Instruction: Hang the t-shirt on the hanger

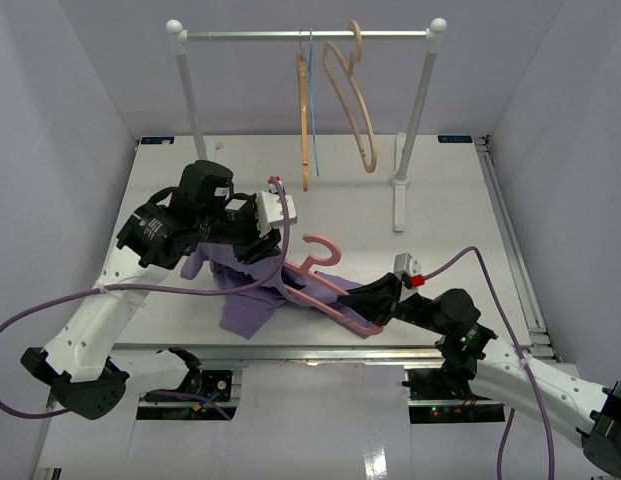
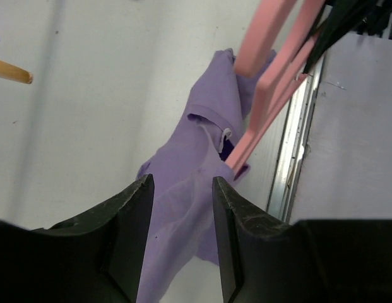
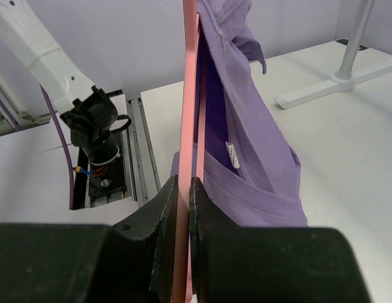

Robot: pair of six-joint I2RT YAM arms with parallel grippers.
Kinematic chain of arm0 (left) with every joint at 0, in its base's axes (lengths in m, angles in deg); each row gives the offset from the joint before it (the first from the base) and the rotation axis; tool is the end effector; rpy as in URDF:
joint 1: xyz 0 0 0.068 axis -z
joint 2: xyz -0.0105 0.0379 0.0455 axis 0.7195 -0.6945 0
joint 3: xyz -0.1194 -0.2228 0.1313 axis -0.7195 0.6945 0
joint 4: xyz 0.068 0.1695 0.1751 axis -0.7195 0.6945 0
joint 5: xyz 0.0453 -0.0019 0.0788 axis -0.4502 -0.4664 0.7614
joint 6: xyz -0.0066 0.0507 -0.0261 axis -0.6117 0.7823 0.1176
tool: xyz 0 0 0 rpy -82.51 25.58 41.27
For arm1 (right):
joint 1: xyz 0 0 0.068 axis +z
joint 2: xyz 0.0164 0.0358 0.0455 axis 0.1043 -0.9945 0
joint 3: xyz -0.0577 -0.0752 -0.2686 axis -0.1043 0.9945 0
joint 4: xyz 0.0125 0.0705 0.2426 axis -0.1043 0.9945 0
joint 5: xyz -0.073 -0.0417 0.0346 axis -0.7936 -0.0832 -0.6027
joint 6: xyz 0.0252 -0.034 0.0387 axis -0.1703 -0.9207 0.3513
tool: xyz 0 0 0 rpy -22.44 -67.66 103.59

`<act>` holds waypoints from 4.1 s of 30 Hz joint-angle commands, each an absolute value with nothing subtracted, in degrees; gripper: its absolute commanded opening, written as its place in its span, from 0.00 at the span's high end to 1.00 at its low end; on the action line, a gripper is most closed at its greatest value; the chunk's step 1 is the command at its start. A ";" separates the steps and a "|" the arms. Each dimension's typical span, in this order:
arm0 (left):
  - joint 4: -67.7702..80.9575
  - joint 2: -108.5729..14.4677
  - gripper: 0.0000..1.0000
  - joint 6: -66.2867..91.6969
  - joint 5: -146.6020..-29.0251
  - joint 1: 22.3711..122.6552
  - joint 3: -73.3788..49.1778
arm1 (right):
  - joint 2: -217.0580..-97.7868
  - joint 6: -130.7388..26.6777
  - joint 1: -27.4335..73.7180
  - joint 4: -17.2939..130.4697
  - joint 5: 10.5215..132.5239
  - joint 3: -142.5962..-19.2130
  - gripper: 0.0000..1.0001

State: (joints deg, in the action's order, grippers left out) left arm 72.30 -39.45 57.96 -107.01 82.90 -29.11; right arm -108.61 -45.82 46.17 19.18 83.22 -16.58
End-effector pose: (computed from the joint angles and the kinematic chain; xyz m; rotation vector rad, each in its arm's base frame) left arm 0.1446 -0.1320 0.4373 1.5052 1.7042 -0.5801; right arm 0.0728 0.1158 0.2634 -0.7515 1.1901 1.1759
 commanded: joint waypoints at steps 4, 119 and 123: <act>78.32 -35.83 0.45 62.05 -110.72 84.10 -28.02 | -108.63 -46.89 46.28 15.39 85.18 -17.84 0.92; 40.70 -9.06 1.00 25.26 -95.83 85.12 7.07 | -151.69 -20.39 50.58 25.07 41.64 -39.00 0.49; 40.55 -9.44 1.00 24.93 -95.09 85.09 7.01 | -152.39 -20.03 52.42 27.86 39.56 -40.26 0.50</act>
State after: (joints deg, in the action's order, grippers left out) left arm 43.37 -9.51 25.75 -95.85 85.13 7.25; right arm -151.74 -21.71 50.69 25.85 44.08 -37.02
